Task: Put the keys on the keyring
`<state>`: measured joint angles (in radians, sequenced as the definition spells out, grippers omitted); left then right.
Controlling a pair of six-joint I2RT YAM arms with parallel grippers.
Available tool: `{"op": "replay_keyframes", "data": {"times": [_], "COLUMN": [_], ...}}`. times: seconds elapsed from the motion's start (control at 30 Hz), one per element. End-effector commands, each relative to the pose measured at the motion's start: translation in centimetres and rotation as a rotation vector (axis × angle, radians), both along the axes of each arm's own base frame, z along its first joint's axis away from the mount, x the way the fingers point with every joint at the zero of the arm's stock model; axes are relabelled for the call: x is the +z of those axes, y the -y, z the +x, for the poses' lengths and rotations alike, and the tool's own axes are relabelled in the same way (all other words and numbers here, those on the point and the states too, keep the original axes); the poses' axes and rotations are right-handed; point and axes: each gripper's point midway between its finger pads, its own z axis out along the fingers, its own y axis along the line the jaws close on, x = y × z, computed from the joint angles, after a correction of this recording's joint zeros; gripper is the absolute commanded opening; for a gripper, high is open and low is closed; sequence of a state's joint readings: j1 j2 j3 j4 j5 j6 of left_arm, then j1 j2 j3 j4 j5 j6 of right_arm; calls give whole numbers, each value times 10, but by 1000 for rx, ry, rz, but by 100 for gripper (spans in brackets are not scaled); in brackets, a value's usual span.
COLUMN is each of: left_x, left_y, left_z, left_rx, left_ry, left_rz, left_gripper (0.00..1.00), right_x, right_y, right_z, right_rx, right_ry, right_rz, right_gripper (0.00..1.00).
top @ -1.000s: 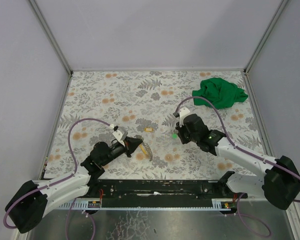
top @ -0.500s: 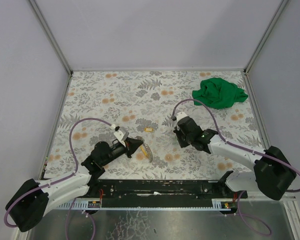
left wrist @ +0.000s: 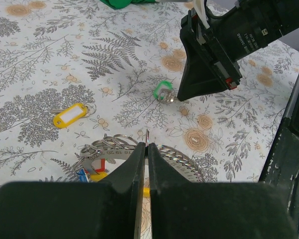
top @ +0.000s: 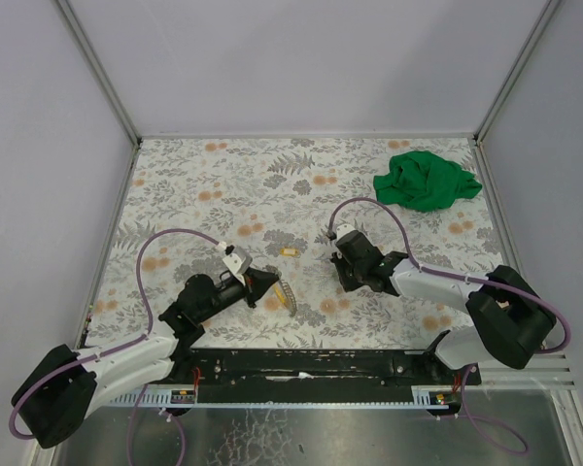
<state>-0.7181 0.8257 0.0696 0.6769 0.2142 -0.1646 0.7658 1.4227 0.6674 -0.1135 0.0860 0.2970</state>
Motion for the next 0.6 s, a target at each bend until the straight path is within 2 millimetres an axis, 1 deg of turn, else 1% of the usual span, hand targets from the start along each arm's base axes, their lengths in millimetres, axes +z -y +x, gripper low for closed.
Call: {"op": "replay_keyframes", "data": {"times": [0.0, 0.1, 0.17, 0.2, 0.27, 0.37, 0.43, 0.57], "left_x": [24, 24, 24, 23, 24, 24, 23, 23], "left_y": [6, 6, 7, 7, 7, 8, 9, 10], "left_z": [4, 4, 4, 4, 3, 3, 3, 2], "left_rx": [-15, -15, -16, -17, -22, -29, -34, -37], "left_ry": [54, 53, 53, 53, 54, 52, 48, 48], "left_rz": [-51, -50, -50, -50, -50, -48, -45, -45], "left_gripper": [0, 0, 0, 0, 0, 0, 0, 0], "right_x": [2, 8, 16, 20, 28, 34, 39, 40], "right_y": [-2, 2, 6, 9, 7, 0, -11, -24], "right_z": [8, 10, 13, 14, 16, 17, 20, 27], "right_rx": [-48, -70, -74, -66, -22, 63, 120, 160], "right_ry": [15, 32, 63, 79, 107, 127, 132, 142], "right_rz": [33, 34, 23, 13, 10, 15, 31, 53], "right_gripper": [13, 20, 24, 25, 28, 30, 30, 28]}}
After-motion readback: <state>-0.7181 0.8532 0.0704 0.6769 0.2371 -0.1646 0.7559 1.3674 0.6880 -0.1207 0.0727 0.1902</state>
